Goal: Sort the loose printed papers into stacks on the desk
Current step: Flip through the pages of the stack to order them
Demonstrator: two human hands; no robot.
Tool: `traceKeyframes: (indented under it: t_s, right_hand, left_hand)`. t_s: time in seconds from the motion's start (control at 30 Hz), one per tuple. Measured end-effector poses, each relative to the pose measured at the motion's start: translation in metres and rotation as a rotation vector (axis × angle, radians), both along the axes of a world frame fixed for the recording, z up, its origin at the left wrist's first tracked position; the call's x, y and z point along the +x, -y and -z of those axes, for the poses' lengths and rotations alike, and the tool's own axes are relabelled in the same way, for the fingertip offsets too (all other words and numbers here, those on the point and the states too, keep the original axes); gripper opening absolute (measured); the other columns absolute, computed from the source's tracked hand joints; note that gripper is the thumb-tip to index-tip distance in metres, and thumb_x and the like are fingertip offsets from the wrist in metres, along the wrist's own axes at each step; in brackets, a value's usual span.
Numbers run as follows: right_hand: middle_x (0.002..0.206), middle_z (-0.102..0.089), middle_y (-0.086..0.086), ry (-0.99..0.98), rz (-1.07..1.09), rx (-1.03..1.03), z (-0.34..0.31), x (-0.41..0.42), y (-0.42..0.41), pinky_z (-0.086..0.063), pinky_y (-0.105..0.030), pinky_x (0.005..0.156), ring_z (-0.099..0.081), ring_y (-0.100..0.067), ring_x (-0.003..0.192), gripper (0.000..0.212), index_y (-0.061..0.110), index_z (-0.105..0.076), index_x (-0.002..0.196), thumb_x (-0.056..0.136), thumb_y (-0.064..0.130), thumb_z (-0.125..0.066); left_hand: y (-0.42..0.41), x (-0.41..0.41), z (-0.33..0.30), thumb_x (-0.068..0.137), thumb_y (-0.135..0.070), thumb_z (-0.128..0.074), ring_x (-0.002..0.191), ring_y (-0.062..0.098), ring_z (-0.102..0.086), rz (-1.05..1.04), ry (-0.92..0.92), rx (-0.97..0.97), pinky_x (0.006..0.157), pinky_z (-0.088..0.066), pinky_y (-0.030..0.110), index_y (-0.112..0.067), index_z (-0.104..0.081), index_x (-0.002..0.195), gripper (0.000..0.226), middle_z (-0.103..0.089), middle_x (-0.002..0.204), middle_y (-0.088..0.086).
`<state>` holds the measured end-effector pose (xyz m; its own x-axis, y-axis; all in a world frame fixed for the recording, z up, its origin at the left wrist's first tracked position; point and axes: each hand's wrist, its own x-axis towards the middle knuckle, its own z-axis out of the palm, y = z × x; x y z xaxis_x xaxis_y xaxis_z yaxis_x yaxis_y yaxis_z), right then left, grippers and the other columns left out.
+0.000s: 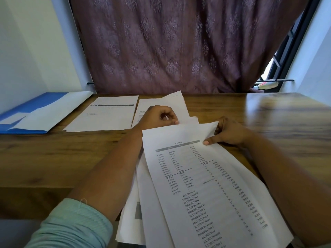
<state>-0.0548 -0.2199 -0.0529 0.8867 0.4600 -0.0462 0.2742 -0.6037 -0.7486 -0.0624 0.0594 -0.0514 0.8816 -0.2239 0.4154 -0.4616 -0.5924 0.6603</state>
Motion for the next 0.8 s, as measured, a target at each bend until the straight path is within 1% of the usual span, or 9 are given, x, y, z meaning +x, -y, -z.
traceKeyframes:
  t_s: [0.17, 0.27, 0.37, 0.43, 0.5, 0.57, 0.67, 0.73, 0.8]
  right_hand:
    - [0.099, -0.075, 0.006, -0.033, 0.017, 0.041, 0.000, -0.001, 0.000, -0.058, -0.033, 0.083, -0.071, -0.014, 0.094, 0.056, 0.015, -0.069, 0.104, 0.057, 0.038, -0.089]
    - [0.104, -0.075, 0.007, -0.082, -0.018, 0.121, -0.002, -0.006, -0.001, -0.056, -0.034, 0.088, -0.071, -0.013, 0.098, 0.040, 0.017, -0.070, 0.111, 0.073, 0.015, -0.082]
    - [0.106, -0.074, 0.003, -0.133, 0.050, 0.272, 0.001, -0.005, -0.002, -0.055, -0.039, 0.091, -0.071, -0.016, 0.099, 0.037, 0.018, -0.066, 0.114, 0.080, 0.010, -0.076]
    - [0.110, -0.073, -0.001, -0.172, 0.089, 0.371, 0.006, -0.001, 0.000, -0.055, -0.043, 0.091, -0.070, -0.021, 0.101, 0.038, 0.017, -0.062, 0.118, 0.083, 0.010, -0.073]
    - [0.115, -0.071, -0.002, -0.184, 0.124, 0.372, 0.009, 0.004, -0.001, -0.054, -0.047, 0.092, -0.069, -0.024, 0.103, 0.045, 0.018, -0.056, 0.125, 0.083, 0.015, -0.074]
    - [0.118, -0.069, 0.000, -0.156, 0.159, 0.343, 0.010, 0.008, -0.002, -0.055, -0.049, 0.091, -0.069, -0.022, 0.103, 0.053, 0.021, -0.052, 0.131, 0.083, 0.020, -0.075]
    - [0.122, -0.067, 0.001, -0.095, 0.204, 0.279, 0.010, 0.005, -0.005, -0.056, -0.048, 0.088, -0.068, -0.020, 0.103, 0.066, 0.027, -0.047, 0.136, 0.078, 0.034, -0.079]
    - [0.122, -0.065, 0.003, -0.026, 0.245, 0.205, 0.009, 0.001, -0.007, -0.058, -0.038, 0.081, -0.066, -0.014, 0.099, 0.066, 0.023, -0.045, 0.138, 0.081, 0.035, -0.076]
    - [0.113, -0.059, 0.007, 0.051, 0.267, 0.105, 0.008, -0.001, -0.009, -0.047, -0.023, 0.066, -0.058, -0.009, 0.091, 0.059, 0.017, -0.044, 0.136, 0.087, 0.036, -0.071]
  left_hand:
    - [-0.006, 0.003, -0.002, 0.086, -0.013, -0.075, 0.072, 0.013, -0.067, -0.015, -0.148, 0.037, 0.068, -0.052, 0.017, -0.015, -0.072, 0.095, 0.010, -0.071, 0.087, 0.001]
    - [-0.007, 0.001, -0.004, 0.086, -0.017, -0.075, 0.078, 0.016, -0.071, -0.011, -0.155, -0.010, 0.071, -0.056, 0.018, -0.011, -0.075, 0.098, 0.014, -0.074, 0.093, 0.002]
    - [-0.012, 0.001, -0.004, 0.090, -0.014, -0.070, 0.080, 0.022, -0.070, -0.009, -0.223, 0.013, 0.073, -0.054, 0.024, -0.013, -0.074, 0.096, 0.008, -0.074, 0.092, 0.007]
    - [-0.015, 0.001, -0.005, 0.092, -0.015, -0.067, 0.073, 0.027, -0.067, -0.023, -0.265, -0.073, 0.068, -0.050, 0.030, -0.015, -0.071, 0.094, 0.005, -0.072, 0.084, 0.012]
    - [-0.022, -0.002, -0.008, 0.095, -0.024, -0.063, 0.074, 0.023, -0.065, -0.118, -0.220, -0.116, 0.067, -0.047, 0.028, -0.017, -0.067, 0.096, 0.009, -0.069, 0.086, 0.007]
    - [-0.034, -0.003, -0.015, 0.096, -0.028, -0.062, 0.078, 0.017, -0.062, -0.245, -0.099, -0.094, 0.066, -0.046, 0.025, -0.016, -0.065, 0.097, 0.012, -0.067, 0.090, 0.001]
    - [-0.066, -0.011, -0.031, 0.093, -0.029, -0.067, 0.075, 0.012, -0.058, -0.401, 0.046, -0.123, 0.067, -0.044, 0.020, -0.016, -0.066, 0.096, 0.014, -0.065, 0.084, -0.003]
    - [-0.096, -0.024, -0.048, 0.089, -0.032, -0.071, 0.072, 0.008, -0.059, -0.469, 0.132, -0.202, 0.068, -0.045, 0.018, -0.015, -0.068, 0.093, 0.018, -0.066, 0.076, -0.009]
    - [-0.123, -0.046, -0.069, 0.086, -0.035, -0.074, 0.062, -0.001, -0.056, -0.515, 0.226, -0.211, 0.065, -0.044, 0.014, -0.017, -0.070, 0.087, 0.019, -0.065, 0.067, -0.011]
